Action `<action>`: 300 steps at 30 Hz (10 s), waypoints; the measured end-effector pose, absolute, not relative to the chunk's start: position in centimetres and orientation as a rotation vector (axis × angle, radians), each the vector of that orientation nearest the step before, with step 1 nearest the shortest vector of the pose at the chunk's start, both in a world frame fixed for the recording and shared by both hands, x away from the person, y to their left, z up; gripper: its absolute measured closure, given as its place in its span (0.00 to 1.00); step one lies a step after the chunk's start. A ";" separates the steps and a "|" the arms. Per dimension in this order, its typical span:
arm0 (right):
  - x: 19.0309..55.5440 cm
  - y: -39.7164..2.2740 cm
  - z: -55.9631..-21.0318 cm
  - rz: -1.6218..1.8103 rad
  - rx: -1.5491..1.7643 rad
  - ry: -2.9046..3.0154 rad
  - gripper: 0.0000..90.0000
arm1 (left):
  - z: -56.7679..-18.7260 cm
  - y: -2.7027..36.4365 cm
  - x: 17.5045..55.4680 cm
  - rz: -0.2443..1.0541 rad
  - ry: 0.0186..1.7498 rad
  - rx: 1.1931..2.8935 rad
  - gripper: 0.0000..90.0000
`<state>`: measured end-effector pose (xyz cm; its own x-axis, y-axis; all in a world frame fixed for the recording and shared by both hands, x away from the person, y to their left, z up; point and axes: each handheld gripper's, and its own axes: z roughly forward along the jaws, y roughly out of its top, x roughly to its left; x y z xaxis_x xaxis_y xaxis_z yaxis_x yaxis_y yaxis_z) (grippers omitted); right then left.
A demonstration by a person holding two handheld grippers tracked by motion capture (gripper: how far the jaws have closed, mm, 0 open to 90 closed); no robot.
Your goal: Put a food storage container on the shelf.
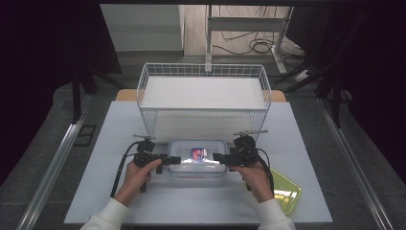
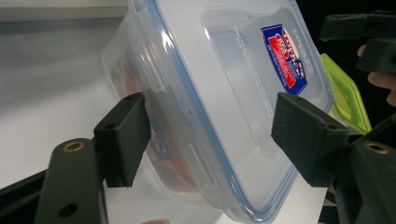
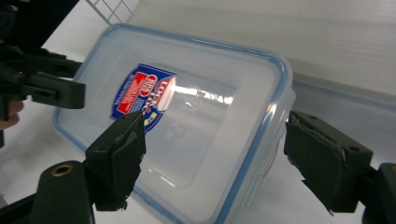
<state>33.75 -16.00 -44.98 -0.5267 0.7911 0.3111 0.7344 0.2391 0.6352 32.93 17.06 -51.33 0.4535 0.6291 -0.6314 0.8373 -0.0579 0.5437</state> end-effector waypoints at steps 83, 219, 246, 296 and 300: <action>35.7 -19.0 -47.4 1.363 1.661 2.600 0.49 | -50.5 17.9 31.0 -0.230 1.171 1.782 0.49; 46.2 -18.8 -27.4 1.510 1.364 2.420 0.49 | -31.2 18.6 42.3 -0.015 1.008 1.694 0.57; 47.3 -18.7 -28.5 1.512 1.602 2.189 0.46 | -31.9 18.4 44.0 0.009 1.125 1.606 0.34; 43.5 -17.7 -33.4 1.462 1.414 2.366 0.99 | -34.1 20.1 38.1 -0.030 1.025 1.685 0.30; 42.8 -18.0 -33.0 1.476 1.380 2.370 0.99 | -34.2 20.2 37.5 0.013 1.037 1.704 0.29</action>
